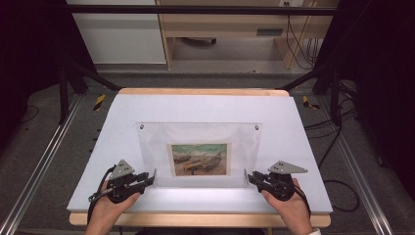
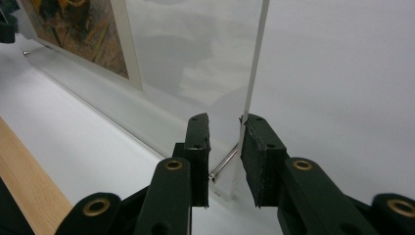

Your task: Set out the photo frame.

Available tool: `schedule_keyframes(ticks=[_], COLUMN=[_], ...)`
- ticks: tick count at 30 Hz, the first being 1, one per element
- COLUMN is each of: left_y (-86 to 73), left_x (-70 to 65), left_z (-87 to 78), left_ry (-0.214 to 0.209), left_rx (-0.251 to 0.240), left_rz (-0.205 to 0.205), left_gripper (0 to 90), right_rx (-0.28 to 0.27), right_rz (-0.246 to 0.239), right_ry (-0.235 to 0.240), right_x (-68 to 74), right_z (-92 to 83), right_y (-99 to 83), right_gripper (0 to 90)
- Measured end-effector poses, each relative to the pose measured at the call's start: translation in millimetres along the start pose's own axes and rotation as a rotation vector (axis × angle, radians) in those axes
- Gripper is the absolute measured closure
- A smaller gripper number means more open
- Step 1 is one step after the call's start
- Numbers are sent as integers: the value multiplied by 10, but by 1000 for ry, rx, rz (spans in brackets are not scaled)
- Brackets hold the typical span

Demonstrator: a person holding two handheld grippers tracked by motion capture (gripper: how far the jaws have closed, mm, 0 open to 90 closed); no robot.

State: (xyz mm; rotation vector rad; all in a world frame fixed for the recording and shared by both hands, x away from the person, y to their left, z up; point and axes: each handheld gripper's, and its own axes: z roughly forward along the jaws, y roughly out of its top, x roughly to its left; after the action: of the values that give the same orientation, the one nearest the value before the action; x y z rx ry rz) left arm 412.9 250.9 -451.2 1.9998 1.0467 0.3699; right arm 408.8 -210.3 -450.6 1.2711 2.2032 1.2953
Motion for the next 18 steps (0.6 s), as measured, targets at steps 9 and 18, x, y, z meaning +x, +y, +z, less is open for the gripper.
schedule_keyframes(ticks=[9, 18], left_y=[-21, -30], left_x=[-15, -29], left_z=[-4, -4], left_ry=[1, 2], left_rx=[10, 13], left_rz=[2, 0], left_gripper=[669, 670], right_rx=[9, 19], right_rz=[-17, -25], right_ry=[-2, -7], right_x=[6, 27], right_z=[-3, -7], right_y=[-21, -36], right_gripper=[728, 726])
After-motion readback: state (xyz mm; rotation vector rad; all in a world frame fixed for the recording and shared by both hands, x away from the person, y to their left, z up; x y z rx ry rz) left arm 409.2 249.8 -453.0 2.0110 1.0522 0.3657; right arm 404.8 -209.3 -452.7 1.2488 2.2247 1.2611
